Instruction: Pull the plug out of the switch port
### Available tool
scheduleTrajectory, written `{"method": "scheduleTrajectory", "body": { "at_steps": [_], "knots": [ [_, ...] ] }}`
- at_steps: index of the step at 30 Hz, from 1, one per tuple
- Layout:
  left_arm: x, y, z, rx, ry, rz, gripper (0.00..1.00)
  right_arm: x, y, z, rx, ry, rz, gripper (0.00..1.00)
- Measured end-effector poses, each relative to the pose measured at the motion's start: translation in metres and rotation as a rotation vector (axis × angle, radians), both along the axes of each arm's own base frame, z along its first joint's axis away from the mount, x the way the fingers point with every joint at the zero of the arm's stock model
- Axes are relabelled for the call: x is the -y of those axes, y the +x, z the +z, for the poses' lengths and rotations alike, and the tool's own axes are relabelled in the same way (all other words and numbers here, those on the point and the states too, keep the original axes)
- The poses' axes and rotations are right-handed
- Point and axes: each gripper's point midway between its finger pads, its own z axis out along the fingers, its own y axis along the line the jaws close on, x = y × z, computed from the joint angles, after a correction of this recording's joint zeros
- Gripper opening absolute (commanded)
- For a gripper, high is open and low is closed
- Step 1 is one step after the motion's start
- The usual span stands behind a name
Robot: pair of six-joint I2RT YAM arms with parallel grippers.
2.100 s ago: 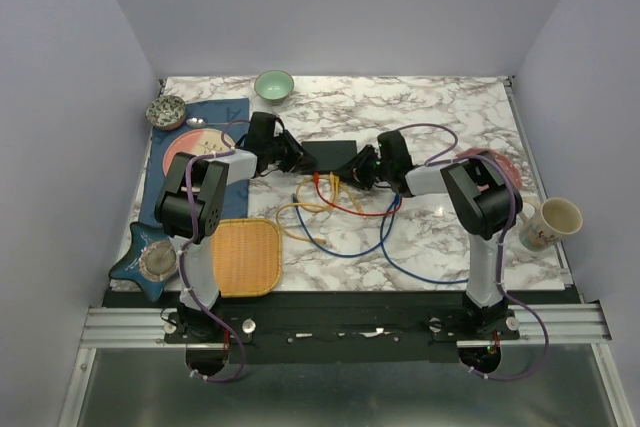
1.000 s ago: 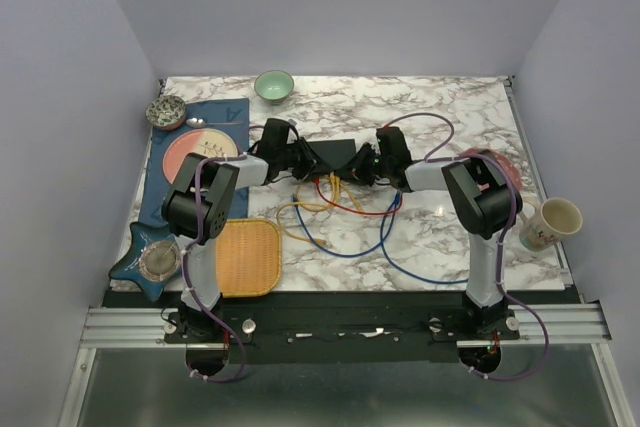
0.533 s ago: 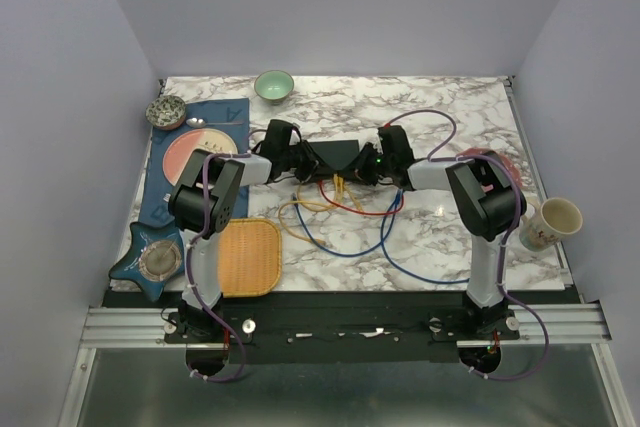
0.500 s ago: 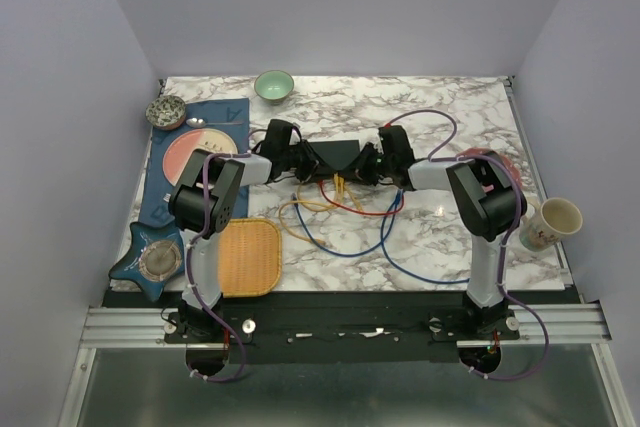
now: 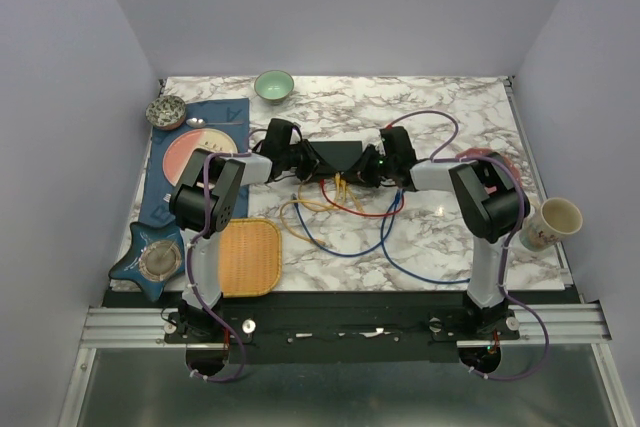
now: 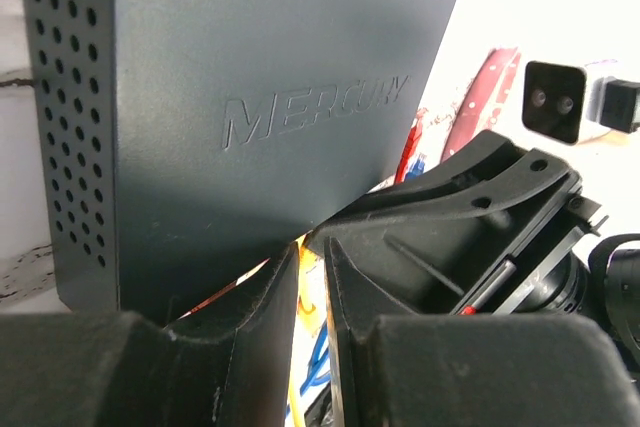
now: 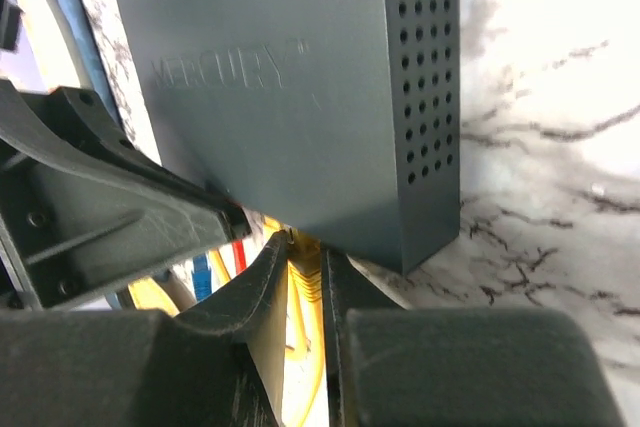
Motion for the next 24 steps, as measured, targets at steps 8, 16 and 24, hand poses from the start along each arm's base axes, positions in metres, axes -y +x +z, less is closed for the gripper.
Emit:
{"method": "scheduleTrajectory", "body": {
  "at_steps": [8, 16, 24],
  "knots": [
    [-0.008, 0.008, -0.005, 0.004, 0.022, 0.039, 0.29, 0.002, -0.013, -0.003, -0.040, -0.003, 0.022, 0.00],
    [-0.008, 0.010, -0.005, 0.006, 0.018, 0.044, 0.29, 0.006, -0.028, -0.002, -0.028, -0.019, 0.075, 0.00],
    [-0.014, 0.015, -0.001, 0.011, 0.010, 0.065, 0.29, 0.048, -0.060, 0.019, 0.033, -0.197, 0.055, 0.00]
  ]
}}
